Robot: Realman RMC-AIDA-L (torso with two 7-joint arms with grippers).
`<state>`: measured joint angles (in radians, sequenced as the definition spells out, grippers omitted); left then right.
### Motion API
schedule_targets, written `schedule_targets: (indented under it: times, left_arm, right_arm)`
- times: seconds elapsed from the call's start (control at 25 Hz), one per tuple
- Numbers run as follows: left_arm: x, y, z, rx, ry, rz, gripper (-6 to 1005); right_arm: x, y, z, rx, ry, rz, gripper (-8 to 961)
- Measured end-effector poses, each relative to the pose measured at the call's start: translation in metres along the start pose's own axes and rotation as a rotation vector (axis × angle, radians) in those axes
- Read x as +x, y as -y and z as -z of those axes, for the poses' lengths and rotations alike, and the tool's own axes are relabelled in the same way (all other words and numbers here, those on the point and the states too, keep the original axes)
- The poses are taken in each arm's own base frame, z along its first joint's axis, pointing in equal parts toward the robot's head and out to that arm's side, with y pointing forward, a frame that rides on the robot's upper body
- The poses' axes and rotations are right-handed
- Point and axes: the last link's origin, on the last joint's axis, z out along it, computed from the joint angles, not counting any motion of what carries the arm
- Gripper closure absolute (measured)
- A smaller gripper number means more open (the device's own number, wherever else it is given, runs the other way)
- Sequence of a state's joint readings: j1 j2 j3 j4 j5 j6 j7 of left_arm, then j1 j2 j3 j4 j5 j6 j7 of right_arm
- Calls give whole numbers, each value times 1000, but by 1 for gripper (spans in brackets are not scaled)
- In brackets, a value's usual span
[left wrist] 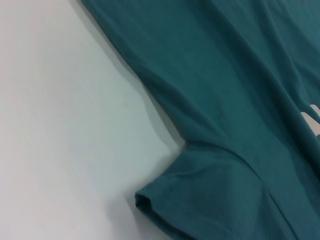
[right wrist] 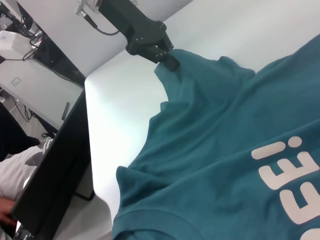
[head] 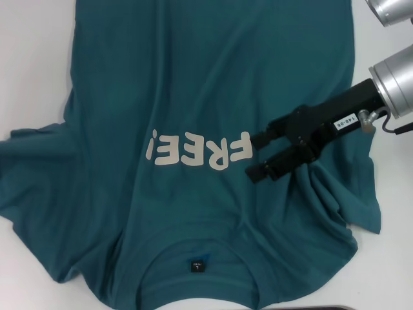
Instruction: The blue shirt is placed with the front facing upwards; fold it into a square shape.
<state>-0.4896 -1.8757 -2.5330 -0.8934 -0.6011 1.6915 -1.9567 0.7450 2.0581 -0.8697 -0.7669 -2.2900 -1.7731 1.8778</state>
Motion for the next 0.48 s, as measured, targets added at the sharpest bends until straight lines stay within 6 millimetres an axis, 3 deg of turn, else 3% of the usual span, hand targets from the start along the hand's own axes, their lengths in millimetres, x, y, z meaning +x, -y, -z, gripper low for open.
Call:
schedule_targets:
  times: [0.48]
  left_arm:
    - [4,7,24,52,-14,14,992]
  right_arm:
    - [-5,2,0,13,1,10,19]
